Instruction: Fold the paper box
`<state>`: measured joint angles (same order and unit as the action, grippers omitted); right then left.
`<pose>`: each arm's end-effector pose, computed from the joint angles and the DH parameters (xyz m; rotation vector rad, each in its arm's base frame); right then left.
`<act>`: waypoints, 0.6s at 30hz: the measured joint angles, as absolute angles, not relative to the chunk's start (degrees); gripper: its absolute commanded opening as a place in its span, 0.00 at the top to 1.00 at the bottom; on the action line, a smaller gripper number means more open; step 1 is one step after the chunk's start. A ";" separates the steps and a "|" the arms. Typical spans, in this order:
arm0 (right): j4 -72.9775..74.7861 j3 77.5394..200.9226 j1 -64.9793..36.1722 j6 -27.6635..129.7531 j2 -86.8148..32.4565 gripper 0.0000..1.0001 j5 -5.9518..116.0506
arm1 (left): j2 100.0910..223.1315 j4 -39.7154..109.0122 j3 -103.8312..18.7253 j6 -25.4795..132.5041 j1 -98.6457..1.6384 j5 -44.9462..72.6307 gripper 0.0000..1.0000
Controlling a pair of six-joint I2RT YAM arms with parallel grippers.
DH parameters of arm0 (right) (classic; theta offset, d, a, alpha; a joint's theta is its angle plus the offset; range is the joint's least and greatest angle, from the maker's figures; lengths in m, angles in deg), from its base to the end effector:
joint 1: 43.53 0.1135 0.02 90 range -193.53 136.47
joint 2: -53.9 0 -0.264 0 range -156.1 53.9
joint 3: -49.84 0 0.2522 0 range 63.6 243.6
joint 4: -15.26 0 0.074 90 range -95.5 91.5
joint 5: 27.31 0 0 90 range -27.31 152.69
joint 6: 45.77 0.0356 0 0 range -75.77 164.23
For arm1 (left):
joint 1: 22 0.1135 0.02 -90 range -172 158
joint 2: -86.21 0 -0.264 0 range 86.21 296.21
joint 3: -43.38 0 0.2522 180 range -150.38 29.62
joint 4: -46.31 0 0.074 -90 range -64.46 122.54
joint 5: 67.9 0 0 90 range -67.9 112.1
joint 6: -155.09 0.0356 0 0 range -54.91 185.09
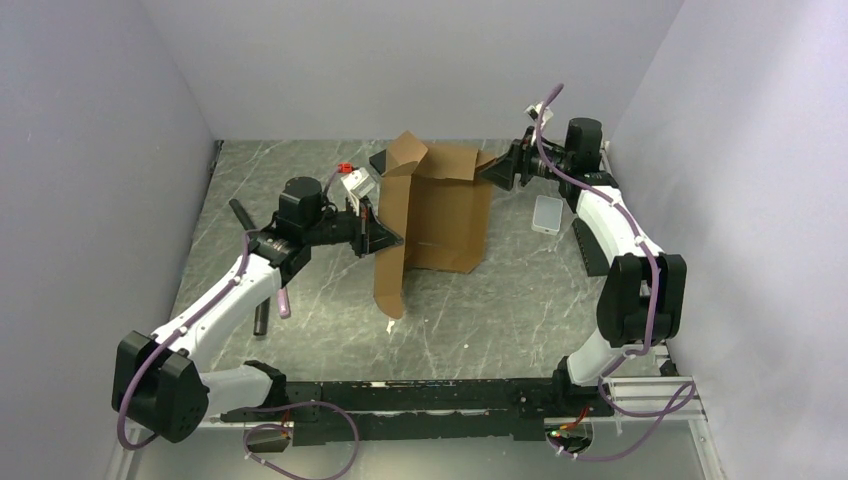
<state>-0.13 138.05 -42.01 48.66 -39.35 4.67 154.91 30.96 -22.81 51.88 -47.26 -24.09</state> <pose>0.3723 0.0401 0.3225 -0.6310 1.7708 1.0347 0.2332 -0.1384 0.3182 0.7760 1.8034 -1.2048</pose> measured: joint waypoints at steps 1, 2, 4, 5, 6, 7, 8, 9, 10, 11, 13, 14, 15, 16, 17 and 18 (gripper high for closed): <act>-0.74 138.27 -42.01 47.80 -39.44 0.32 4.71 | 154.91 30.94 -22.81 51.90 -47.26 -24.09 1.00; -1.66 138.56 -42.01 46.78 -39.55 0.32 4.80 | 154.91 30.94 -22.81 51.88 -47.26 -24.09 1.00; -2.75 138.66 -42.01 45.09 -39.72 0.36 5.24 | 154.91 30.94 -22.81 51.88 -47.26 -24.11 1.00; -3.34 138.75 -42.01 44.26 -39.83 0.41 5.46 | 154.91 30.92 -22.81 51.88 -47.26 -24.11 1.00; -3.78 138.77 -42.01 43.50 -39.92 0.48 5.76 | 154.91 30.89 -22.81 51.88 -47.26 -24.13 1.00; -4.17 138.80 -42.01 42.91 -39.98 0.53 6.03 | 154.91 30.87 -22.81 51.88 -47.24 -24.13 1.00; -4.57 138.86 -41.99 42.43 -40.07 0.56 6.53 | 154.91 30.85 -22.81 51.88 -47.22 -24.18 1.00; -4.65 138.90 -41.99 42.08 -40.18 0.58 7.01 | 154.91 30.81 -22.81 51.90 -47.22 -24.22 1.00; -4.92 139.04 -41.97 41.86 -40.31 0.61 7.49 | 154.91 30.76 -22.81 51.90 -47.19 -24.40 1.00; -5.00 139.17 -41.92 41.75 -40.47 0.66 8.10 | 154.91 30.74 -22.81 51.92 -47.22 -24.57 1.00; -4.98 139.56 -41.64 41.62 -40.79 0.69 10.18 | 154.91 30.74 -22.81 51.99 -47.22 -24.81 1.00; -4.98 139.56 -41.44 41.60 -40.79 0.72 10.42 | 154.91 30.74 -22.81 52.01 -47.22 -24.86 1.00; -4.94 139.58 -41.14 41.62 -40.79 0.75 11.36 | 154.91 30.72 -22.81 52.05 -47.19 -24.99 1.00; -4.92 139.63 -40.74 41.68 -40.79 0.77 12.12 | 154.91 30.72 -22.81 52.08 -47.22 -25.12 1.00; -4.92 139.67 -40.37 41.68 -40.79 0.79 12.93 | 154.91 30.72 -22.81 52.08 -47.22 -25.25 1.00; -4.92 139.74 -39.89 41.81 -40.79 0.81 13.81 | 154.91 30.72 -22.81 52.08 -47.22 -25.40 1.00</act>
